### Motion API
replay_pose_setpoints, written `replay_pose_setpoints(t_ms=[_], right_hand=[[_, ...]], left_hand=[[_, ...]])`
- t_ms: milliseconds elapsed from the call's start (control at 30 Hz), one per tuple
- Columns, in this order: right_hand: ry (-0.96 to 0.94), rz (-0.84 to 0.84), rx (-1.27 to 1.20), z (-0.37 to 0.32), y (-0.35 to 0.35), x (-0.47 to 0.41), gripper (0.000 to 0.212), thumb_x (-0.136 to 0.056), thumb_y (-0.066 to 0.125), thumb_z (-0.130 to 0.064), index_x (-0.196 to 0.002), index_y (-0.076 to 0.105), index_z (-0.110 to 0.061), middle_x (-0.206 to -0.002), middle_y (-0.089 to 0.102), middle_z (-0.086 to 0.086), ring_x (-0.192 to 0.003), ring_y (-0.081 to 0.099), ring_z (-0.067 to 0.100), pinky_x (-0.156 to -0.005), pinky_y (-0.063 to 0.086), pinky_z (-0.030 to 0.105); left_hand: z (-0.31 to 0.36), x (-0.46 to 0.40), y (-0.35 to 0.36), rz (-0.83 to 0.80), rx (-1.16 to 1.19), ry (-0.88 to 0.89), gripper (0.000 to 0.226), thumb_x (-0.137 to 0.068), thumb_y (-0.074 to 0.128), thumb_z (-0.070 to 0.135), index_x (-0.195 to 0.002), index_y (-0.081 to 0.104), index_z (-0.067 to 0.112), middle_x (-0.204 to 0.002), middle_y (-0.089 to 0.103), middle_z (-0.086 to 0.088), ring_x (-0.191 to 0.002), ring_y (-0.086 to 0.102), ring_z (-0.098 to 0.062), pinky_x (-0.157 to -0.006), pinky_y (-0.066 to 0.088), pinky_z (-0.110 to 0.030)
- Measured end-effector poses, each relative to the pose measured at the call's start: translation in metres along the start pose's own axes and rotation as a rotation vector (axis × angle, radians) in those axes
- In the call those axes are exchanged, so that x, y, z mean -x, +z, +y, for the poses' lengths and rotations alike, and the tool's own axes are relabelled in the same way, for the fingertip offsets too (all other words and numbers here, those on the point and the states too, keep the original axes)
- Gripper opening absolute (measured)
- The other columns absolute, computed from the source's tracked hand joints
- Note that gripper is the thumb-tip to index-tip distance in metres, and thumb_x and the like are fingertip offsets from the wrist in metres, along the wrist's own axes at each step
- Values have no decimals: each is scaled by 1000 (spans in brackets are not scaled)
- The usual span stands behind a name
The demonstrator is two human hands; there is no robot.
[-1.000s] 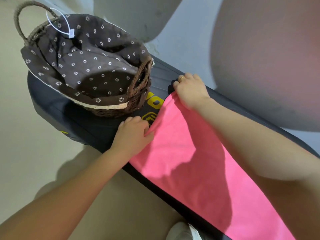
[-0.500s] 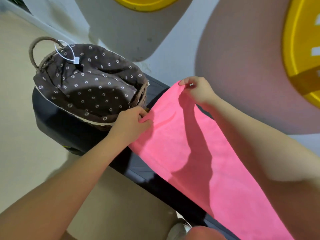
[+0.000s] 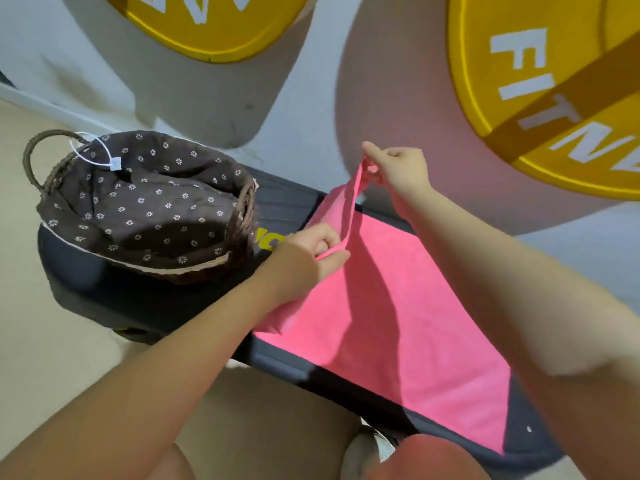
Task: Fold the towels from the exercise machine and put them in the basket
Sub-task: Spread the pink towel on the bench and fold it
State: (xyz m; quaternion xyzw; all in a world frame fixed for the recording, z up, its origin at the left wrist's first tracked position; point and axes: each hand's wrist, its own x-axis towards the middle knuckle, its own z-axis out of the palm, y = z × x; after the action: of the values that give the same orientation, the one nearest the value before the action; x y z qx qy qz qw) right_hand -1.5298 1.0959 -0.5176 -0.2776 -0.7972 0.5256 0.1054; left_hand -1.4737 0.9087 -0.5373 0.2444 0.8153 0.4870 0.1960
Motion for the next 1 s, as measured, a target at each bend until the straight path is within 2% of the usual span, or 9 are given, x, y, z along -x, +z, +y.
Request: replay_pose_setpoints(t_ms=[133,267,367,533,633,733,800,867,1000], right_hand=[[47,160,235,50,-54,19,45,-84,61,-36,-73,67,8,-72,64,25,-63,52,23,-68,44,33],[175,258,72,96,-104,40,36,-81,66,-35,-59,61,-7,-58,51,11,-53,42,11,-59,37,23],[248,267,-122,131,-139,51,30,-79,69,-27,-59,57,-9,-58,47,10,-57,43,17,-62,40,31],[322,254,-315,173,-180,63,28,-88,60,-18,-61,52,-13,-51,48,0,-44,45,7,-53,42,19],[373,290,-433,191,-193,64,27,-90,51,-8,-64,54,-9,-52,54,-2,-44,50,4,-54,49,16],[449,250,-357,209,-192,64,26,-89,51,-9,-64,49,-14,-61,46,4,-54,45,14,-57,44,26],[522,299,-220,221,-187,60,25,-85,55,-18,-61,47,-16,-63,44,9,-58,44,19,-59,46,35],[545,384,-78,229,-184,53,25,-78,58,-30,-60,49,-15,-64,47,12,-62,46,21,-64,50,44],[488,360,97,224,-178,44,32,-82,63,-26,-58,45,-15,-60,45,6,-60,43,20,-58,35,29]], left_hand=[[11,-7,60,-240,0,57,30,-88,58,12,-68,39,26,-48,34,7,-43,30,-4,-48,26,-16],[29,-9,115,-420,66,99,20,-90,54,14,-76,46,26,-54,36,5,-44,31,-4,-47,28,-17],[42,-7,154,-560,28,121,8,-91,52,12,-87,51,20,-53,38,5,-42,35,-3,-46,31,-14],[52,-1,208,-687,55,139,6,-91,51,13,-93,55,17,-52,38,7,-43,36,-3,-48,30,-15],[55,3,228,-773,23,163,17,-93,50,16,-109,54,16,-57,44,7,-45,41,0,-48,31,-11],[48,-1,232,-872,-133,171,44,-94,48,31,-136,36,28,-87,65,6,-75,57,-2,-69,44,-15],[29,-18,229,-763,-249,198,44,-96,42,32,-138,32,29,-99,68,-2,-85,63,-20,-78,51,-36],[8,-47,223,-552,-380,263,36,-96,38,25,-132,42,22,-106,66,-7,-92,62,-30,-82,50,-42],[-12,-111,200,-207,-543,366,39,-88,33,9,-119,56,6,-119,56,-17,-106,54,-36,-91,45,-45]])
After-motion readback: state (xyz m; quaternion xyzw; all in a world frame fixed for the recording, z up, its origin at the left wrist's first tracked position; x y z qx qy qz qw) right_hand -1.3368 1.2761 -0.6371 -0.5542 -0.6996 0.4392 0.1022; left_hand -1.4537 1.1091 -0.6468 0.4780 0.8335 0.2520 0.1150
